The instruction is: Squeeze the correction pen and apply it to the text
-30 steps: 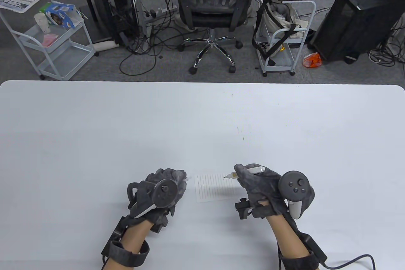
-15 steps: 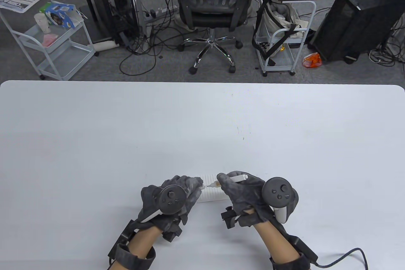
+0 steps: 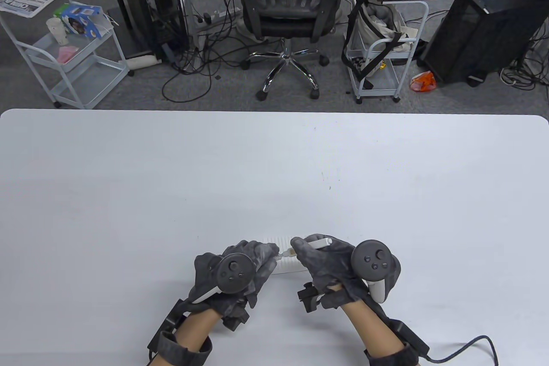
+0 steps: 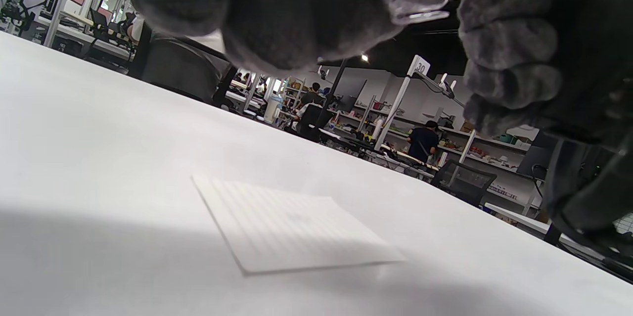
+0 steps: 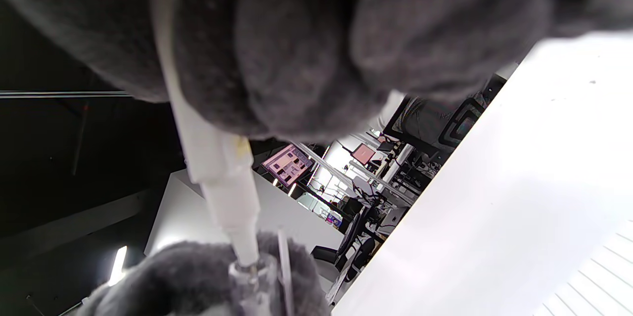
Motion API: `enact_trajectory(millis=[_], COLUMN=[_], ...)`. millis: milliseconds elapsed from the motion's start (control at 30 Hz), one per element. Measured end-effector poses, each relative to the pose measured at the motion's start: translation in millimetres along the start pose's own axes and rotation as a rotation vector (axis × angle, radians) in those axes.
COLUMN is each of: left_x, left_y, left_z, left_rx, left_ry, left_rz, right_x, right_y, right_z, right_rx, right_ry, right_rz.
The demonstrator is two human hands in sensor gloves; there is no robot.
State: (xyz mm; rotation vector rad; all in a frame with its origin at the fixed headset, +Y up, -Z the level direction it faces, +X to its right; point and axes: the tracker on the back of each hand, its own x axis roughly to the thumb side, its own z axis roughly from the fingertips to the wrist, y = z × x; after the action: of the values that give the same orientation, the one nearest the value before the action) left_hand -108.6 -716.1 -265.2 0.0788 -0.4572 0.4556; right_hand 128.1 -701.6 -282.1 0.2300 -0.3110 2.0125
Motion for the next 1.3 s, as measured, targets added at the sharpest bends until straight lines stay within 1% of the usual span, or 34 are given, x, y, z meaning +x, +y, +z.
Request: enact_trajectory(millis=[200, 400, 533, 900, 1000, 1133, 1300], left_x=[0.7, -0.3, 0.4, 0.8, 0.8, -0.2, 1.6], left_y=[0.2, 1.5, 1.6, 2.0, 0.2, 1.9, 4.6], left_z=[0.9, 1.2, 1.6, 1.6, 1.0, 1.7, 0.9], left_rx=[0.006, 0.014, 0.023, 0.027, 0.016, 0.029, 0.036], left_ry=[-0.012, 0.007, 0.001, 0.006, 0.026, 0.043, 0.053], left_rz=[0.027, 0.098, 0.046, 0.051, 0.108, 0.177, 0.214], right_x=[0.0, -2.6, -0.4, 1.0, 2.0, -2.4, -2.8], right_y=[4.7, 4.3, 5.1, 7.2, 10.5, 11.5, 12.5], right_z=[1.4, 1.3, 1.9, 2.9, 3.8, 3.2, 3.0], right_rx=[0.014, 0.015, 0.014, 0.028, 0.019, 0.019, 0.003], right_ry=[0.003, 0.029, 0.008, 0.009, 0.001, 0.033, 0.036], right_rz=[-0.001, -0.053, -0.019, -0.043, -0.035, -0.105, -0.131])
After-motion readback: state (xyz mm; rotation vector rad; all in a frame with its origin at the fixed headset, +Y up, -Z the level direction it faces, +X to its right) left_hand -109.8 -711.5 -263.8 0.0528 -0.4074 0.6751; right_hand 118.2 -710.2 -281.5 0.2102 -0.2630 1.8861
